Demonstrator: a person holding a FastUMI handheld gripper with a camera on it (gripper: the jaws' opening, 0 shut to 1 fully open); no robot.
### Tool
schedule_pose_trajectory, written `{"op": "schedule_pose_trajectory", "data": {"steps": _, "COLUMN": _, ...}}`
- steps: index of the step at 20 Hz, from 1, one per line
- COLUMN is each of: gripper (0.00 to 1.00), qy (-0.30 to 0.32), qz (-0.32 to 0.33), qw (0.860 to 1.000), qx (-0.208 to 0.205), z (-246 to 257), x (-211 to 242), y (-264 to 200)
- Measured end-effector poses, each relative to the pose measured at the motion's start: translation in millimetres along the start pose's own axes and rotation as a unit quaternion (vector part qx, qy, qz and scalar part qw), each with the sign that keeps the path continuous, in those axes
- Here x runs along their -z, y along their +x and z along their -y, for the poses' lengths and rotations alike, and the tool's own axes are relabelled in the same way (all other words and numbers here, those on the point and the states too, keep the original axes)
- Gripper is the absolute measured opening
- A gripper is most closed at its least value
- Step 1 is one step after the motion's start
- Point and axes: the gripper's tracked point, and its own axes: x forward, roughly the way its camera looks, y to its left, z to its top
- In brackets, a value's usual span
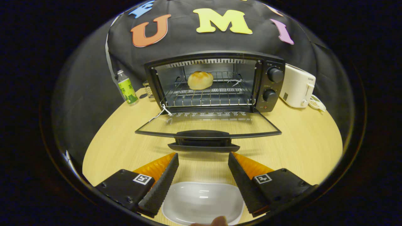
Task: Open the toaster oven, put the food inside, and close the toaster oven door.
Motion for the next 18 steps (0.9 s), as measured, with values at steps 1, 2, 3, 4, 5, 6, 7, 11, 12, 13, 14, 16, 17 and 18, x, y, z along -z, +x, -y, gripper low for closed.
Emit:
{"op": "schedule_pose_trajectory", "data": {"steps": 1, "gripper": 1.00, "qy": -0.001, "qz": 0.010, "qw": 1.000, "qx": 0.000, "z": 1, "x": -6, "y": -3}}
{"op": "schedule_pose_trajectory", "data": {"steps": 2, "gripper": 1.00, "qy": -0.003, "qz": 0.022, "qw": 1.000, "qx": 0.000, "z": 0, "x": -15, "y": -7}}
{"op": "schedule_pose_trajectory", "data": {"steps": 3, "gripper": 1.00, "qy": -0.006, "qz": 0.036, "qw": 0.999, "qx": -0.001, "z": -1, "x": -24, "y": -9}}
{"op": "schedule_pose_trajectory", "data": {"steps": 4, "gripper": 1.00, "qy": -0.010, "qz": 0.052, "qw": 0.999, "qx": -0.001, "z": -3, "x": -36, "y": -12}}
{"op": "schedule_pose_trajectory", "data": {"steps": 5, "gripper": 1.00, "qy": -0.016, "qz": 0.065, "qw": 0.998, "qx": 0.000, "z": -3, "x": -45, "y": -13}}
{"op": "schedule_pose_trajectory", "data": {"steps": 6, "gripper": 1.00, "qy": -0.021, "qz": 0.076, "qw": 0.997, "qx": 0.002, "z": -2, "x": -55, "y": -14}}
{"op": "schedule_pose_trajectory", "data": {"steps": 7, "gripper": 1.00, "qy": -0.026, "qz": 0.089, "qw": 0.996, "qx": 0.005, "z": -2, "x": -64, "y": -14}}
{"op": "schedule_pose_trajectory", "data": {"steps": 11, "gripper": 1.00, "qy": -0.033, "qz": 0.129, "qw": 0.991, "qx": 0.014, "z": -4, "x": -96, "y": -11}}
{"op": "schedule_pose_trajectory", "data": {"steps": 12, "gripper": 1.00, "qy": -0.034, "qz": 0.136, "qw": 0.990, "qx": 0.015, "z": -4, "x": -100, "y": -10}}
{"op": "schedule_pose_trajectory", "data": {"steps": 13, "gripper": 1.00, "qy": -0.037, "qz": 0.141, "qw": 0.989, "qx": 0.016, "z": -4, "x": -103, "y": -9}}
{"op": "schedule_pose_trajectory", "data": {"steps": 14, "gripper": 1.00, "qy": -0.036, "qz": 0.144, "qw": 0.989, "qx": 0.018, "z": -4, "x": -105, "y": -8}}
{"op": "schedule_pose_trajectory", "data": {"steps": 16, "gripper": 1.00, "qy": -0.031, "qz": 0.151, "qw": 0.988, "qx": 0.020, "z": -2, "x": -110, "y": -11}}
{"op": "schedule_pose_trajectory", "data": {"steps": 17, "gripper": 1.00, "qy": -0.028, "qz": 0.156, "qw": 0.987, "qx": 0.022, "z": 1, "x": -113, "y": -14}}
{"op": "schedule_pose_trajectory", "data": {"steps": 18, "gripper": 1.00, "qy": -0.023, "qz": 0.161, "qw": 0.986, "qx": 0.024, "z": 4, "x": -117, "y": -18}}
